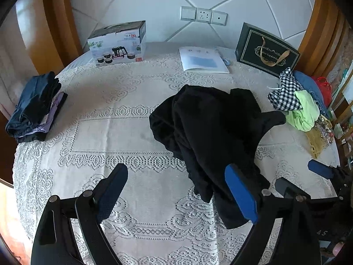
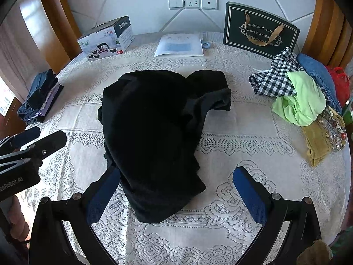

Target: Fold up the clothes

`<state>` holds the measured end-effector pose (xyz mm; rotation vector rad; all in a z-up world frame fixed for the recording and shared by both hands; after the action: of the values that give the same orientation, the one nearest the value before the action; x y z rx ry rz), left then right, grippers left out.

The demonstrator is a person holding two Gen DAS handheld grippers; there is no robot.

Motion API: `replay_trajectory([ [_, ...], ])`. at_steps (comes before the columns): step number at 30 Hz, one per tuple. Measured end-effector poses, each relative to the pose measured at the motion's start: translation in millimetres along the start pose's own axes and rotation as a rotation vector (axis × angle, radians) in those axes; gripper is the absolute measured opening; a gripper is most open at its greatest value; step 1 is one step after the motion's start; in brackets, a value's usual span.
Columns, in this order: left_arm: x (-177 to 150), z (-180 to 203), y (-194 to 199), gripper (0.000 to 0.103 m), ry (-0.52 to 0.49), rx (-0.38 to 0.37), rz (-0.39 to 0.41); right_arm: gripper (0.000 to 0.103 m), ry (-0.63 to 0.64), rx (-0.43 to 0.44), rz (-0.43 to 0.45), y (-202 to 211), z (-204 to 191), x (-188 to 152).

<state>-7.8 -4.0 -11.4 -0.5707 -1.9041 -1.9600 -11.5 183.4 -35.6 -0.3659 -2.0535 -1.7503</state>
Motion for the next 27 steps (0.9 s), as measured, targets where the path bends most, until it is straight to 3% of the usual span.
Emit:
replay_trajectory([
  [27,-4,-10,-11,0.091,0.02,-0.007,-0.025,0.103,0.021,-0.009,-0.017,-7,-4,5],
])
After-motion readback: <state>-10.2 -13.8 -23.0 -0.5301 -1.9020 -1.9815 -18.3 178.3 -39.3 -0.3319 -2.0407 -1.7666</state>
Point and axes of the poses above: each gripper's, at about its wrist camera, not at the fingertips, and y roughly against the way its jaws point, z to its right, x to its top, the point moved 1 cm from there along -y, roughly the way its jaws point, and after that the axes turned 4 degrees about -y, right-handed, at the moved point
